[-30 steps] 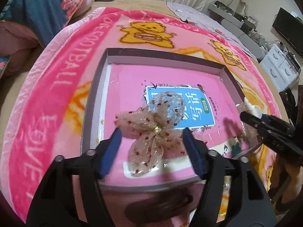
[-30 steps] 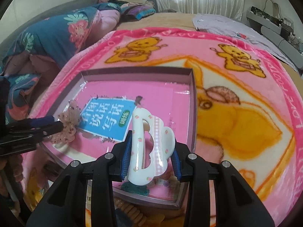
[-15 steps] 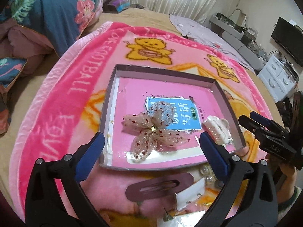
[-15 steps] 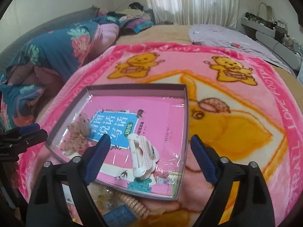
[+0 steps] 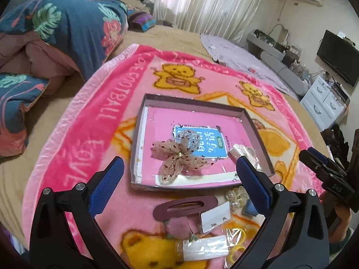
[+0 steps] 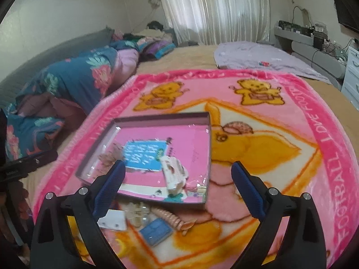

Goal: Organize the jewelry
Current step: 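Withdraw both tools from the box back over the remaining jewelry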

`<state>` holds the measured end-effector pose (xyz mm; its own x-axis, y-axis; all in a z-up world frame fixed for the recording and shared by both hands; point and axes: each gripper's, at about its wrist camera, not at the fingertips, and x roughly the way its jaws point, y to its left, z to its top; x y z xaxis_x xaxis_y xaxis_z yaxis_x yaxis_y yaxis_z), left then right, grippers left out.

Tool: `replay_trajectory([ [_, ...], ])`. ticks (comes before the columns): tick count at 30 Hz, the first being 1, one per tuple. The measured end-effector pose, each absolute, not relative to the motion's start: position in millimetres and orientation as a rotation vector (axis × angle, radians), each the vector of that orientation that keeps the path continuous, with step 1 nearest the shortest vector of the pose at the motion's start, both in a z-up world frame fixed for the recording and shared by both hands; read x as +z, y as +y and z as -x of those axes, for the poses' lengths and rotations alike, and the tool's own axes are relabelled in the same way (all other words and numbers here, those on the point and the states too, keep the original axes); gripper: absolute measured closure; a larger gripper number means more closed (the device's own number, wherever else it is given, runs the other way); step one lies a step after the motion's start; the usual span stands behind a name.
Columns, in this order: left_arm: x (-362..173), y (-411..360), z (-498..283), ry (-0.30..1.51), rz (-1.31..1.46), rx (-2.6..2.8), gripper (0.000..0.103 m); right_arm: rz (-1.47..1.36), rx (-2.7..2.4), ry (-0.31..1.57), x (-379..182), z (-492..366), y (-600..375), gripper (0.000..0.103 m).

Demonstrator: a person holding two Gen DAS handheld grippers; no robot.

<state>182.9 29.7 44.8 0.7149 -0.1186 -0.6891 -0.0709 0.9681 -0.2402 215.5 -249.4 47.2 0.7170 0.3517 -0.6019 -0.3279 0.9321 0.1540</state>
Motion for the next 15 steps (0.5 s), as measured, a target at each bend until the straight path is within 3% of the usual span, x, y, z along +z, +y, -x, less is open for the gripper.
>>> replay_trajectory([
  [15,85.8,38.2,-121.1,0.657,0.268,-0.037,0.009,-0.041,0.452,0.559,106.5,-140.8,-235.2,0.004],
])
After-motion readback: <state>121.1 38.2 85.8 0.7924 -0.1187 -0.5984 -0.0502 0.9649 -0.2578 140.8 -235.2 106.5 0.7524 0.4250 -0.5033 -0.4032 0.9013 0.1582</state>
